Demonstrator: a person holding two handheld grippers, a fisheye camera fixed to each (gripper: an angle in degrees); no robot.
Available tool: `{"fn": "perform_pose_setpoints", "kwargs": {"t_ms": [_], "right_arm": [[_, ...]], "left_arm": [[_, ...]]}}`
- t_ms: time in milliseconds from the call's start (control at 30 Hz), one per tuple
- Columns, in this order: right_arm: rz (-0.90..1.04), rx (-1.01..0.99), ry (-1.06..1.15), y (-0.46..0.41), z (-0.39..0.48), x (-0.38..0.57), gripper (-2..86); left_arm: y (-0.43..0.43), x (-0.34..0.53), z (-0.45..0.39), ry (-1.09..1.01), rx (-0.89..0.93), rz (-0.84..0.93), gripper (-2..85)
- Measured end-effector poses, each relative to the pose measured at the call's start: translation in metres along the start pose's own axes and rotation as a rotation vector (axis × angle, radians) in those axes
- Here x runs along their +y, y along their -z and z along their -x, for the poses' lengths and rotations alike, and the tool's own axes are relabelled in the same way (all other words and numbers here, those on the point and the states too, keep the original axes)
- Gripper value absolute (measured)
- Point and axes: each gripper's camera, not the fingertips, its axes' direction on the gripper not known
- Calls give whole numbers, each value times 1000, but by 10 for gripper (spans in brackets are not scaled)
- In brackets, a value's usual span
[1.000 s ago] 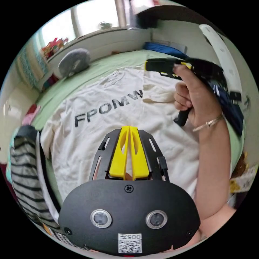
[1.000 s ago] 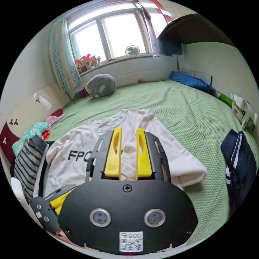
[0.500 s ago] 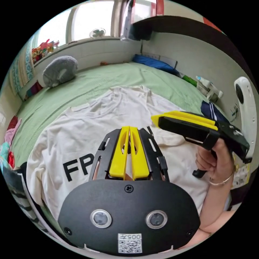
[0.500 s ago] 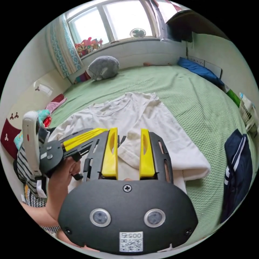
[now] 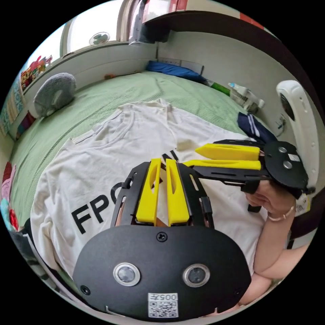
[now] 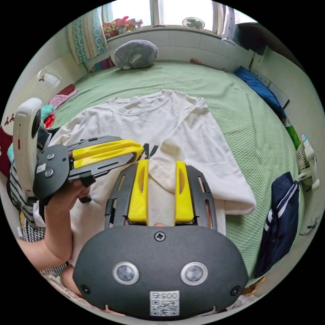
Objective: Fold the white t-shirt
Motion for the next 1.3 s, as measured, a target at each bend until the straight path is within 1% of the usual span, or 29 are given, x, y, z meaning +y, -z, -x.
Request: {"fn": "perform_pose_setpoints", "kwargs": {"t_ms": [67, 200, 267, 367, 500, 600, 667, 700, 767, 833, 867, 900, 967, 1033, 1100, 1200, 1267, 1300], "right_arm": [[2, 31, 5, -3, 5, -3, 118], [7, 64, 20, -7, 9, -6, 100], [-8, 66, -42, -8, 2, -8, 72], [-32, 42, -111, -6, -12, -9, 39], [-94, 16, -201, 2, -30, -7, 16], [-180, 42, -294, 12, -44, -3, 10], [-315, 109, -398, 27, -55, 7, 11], [-349, 138, -423, 30, -57, 9, 12], [-481, 263, -542, 44, -68, 22, 22], [-560, 319, -629, 51, -76, 32, 36], [-570, 318, -648, 53, -81, 35, 51], [-567, 303, -655, 54, -84, 36, 58], [-573, 204, -626, 55, -90, 37, 92], [-591, 194, -597, 57, -88, 37, 107], [-586, 234, -581, 59, -84, 35, 113], [-432, 241, -537, 49, -87, 20, 117], [-252, 185, -466, 31, -91, 6, 121], [-204, 166, -450, 27, -91, 3, 125]], "left_arm": [[-5, -4, -2, 45, -91, 28, 13], [-8, -8, -8, 37, -137, 28, -2], [-11, -11, -9, 37, -158, 37, -4], [-12, -15, -8, 32, -147, 34, -6], [-11, -18, -2, 44, -108, 29, -6], [-9, -21, 2, 47, -38, 15, -7], [-9, -23, 4, 41, 6, 15, -7], [-9, -24, 4, 40, 4, 17, -7], [-10, -28, 3, 38, -8, 24, -6], [-10, -30, 3, 35, -14, 26, -6], [-10, -32, 4, 33, -17, 27, -6], [-10, -33, 4, 33, -18, 28, -6], [-11, -36, 5, 33, -17, 32, -7], [-10, -39, 7, 39, -17, 32, -7], [-9, -41, 11, 90, -47, 40, -6], [-3, -46, 20, 167, -132, 46, -6], [0, -50, 29, 238, -194, 65, -6], [0, -50, 32, 252, -197, 70, -6]]}}
